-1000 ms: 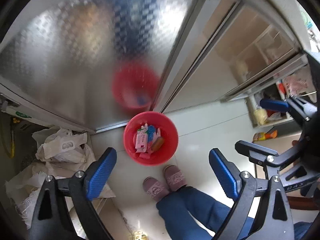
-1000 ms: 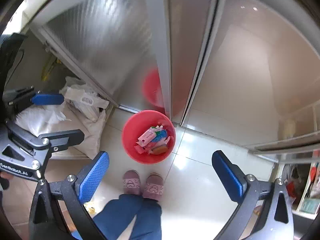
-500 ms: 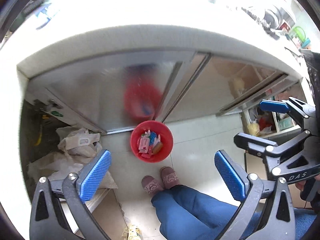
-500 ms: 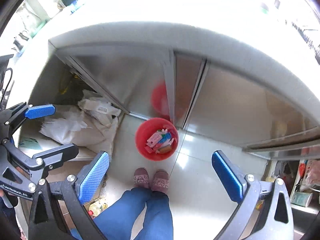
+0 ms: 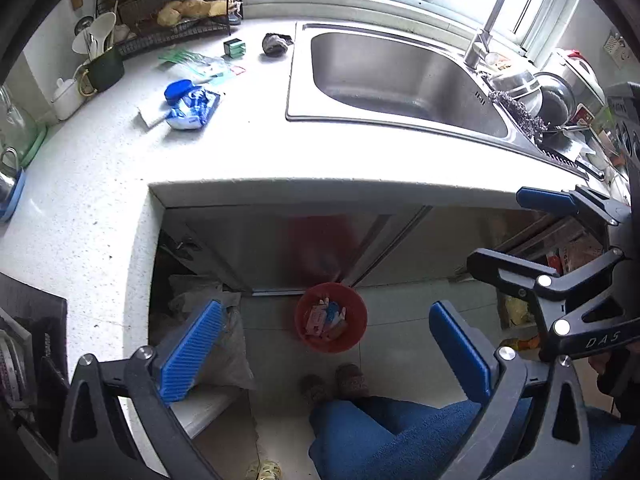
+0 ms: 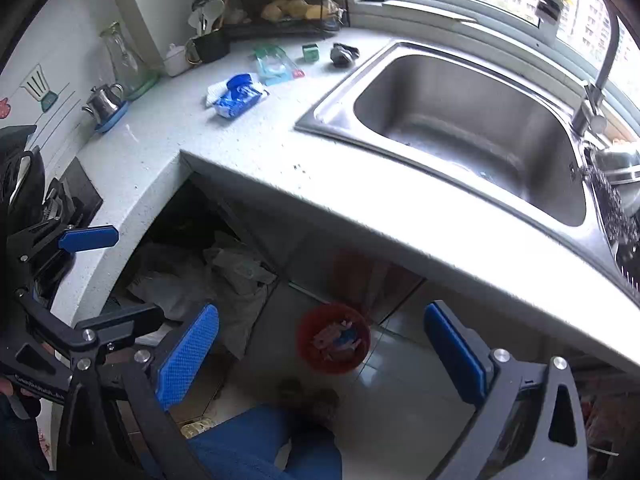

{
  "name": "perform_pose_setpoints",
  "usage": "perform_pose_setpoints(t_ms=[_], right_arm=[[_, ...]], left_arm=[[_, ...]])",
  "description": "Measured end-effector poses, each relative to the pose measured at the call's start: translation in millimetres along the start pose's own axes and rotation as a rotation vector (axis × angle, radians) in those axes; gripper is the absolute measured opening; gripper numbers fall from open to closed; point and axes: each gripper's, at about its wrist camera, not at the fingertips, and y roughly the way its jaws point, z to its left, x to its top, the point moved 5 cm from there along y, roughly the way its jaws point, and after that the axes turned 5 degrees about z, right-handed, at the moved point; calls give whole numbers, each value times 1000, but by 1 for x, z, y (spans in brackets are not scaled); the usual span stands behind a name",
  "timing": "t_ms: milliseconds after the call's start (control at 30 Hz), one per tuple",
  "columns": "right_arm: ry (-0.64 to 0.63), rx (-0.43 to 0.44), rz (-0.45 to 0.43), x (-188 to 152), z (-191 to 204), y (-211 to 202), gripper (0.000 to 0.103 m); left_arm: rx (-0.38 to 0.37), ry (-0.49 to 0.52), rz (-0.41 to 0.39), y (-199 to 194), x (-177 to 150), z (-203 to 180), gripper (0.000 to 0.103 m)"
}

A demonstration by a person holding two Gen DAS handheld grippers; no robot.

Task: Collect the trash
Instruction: 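Raise both open tools back up to the counter, then lower the right tool onto the blue tissue pack and close it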

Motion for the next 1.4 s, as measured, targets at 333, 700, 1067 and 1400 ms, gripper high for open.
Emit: perform_pose_setpoints(t_ms=[333, 700, 1067, 1400], right_arm=[[-84, 50, -61, 68, 24, -23, 103], [-126, 84, -53, 160, 53, 5, 103], [-161, 98, 64, 225, 87, 69, 102], [-156, 81, 206, 247, 98, 131, 92]], left_arm=[[58, -67, -63, -43, 50, 62, 103], [88, -67, -73, -51, 117, 149, 103], [47, -75, -1, -8, 155, 222, 103], [4, -96, 77, 37, 168, 267, 103]])
